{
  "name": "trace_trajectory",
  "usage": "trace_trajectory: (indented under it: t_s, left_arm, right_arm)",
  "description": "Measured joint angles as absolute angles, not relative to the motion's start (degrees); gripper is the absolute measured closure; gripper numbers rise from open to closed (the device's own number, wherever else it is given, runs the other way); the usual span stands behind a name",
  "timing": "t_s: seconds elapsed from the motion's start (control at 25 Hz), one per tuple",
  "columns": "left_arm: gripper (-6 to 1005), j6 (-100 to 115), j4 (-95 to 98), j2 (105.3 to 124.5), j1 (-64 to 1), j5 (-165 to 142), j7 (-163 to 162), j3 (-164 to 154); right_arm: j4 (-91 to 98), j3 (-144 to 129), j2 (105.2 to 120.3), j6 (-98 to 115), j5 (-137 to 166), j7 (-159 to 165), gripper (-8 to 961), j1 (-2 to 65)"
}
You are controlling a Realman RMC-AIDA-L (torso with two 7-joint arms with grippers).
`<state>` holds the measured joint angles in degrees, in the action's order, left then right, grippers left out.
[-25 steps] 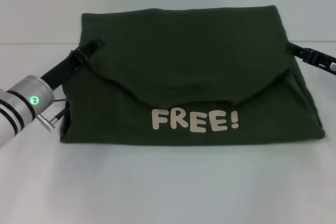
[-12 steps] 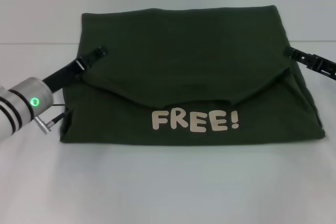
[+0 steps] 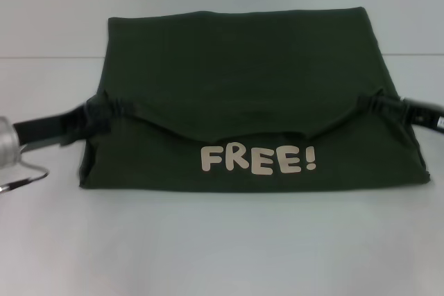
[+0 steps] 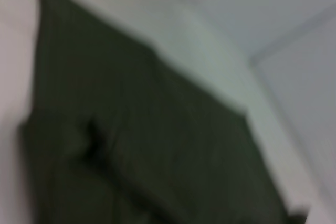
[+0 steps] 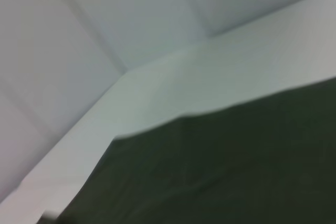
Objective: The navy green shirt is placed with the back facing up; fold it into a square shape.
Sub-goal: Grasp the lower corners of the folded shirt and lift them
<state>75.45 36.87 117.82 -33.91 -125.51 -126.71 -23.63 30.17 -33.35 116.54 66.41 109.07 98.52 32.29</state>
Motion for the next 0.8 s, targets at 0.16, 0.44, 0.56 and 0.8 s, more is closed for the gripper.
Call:
trace_trajectory:
  t_s: [0.16,0.44,0.56,0.8]
  left_arm:
    - [81,79.49,40.88,116.39,-35.16,-138.4,-130.78,-23.05]
    - [81,78.26,41.17,116.18,-37.38,-145.9,-130.04,-26.54]
    - [88,77.47,41.22,116.24,-37.44,-145.77,-129.71,-26.97]
    - [136,78.17,40.8,116.24,-37.57,-146.01,-129.34,-27.15]
  right_arm:
    - [30.34,-33.37,115.65,72.69,115.64,97.9,38,32.17]
    - [30.42,-33.4,115.48,81.31,124.43,93.28,37,32.31]
    - [30.42,-33.4,115.7,82.17,124.74,92.04,37,32.04]
    - [30.43,-33.0,115.85,81.81,124.71,91.64,38,31.9]
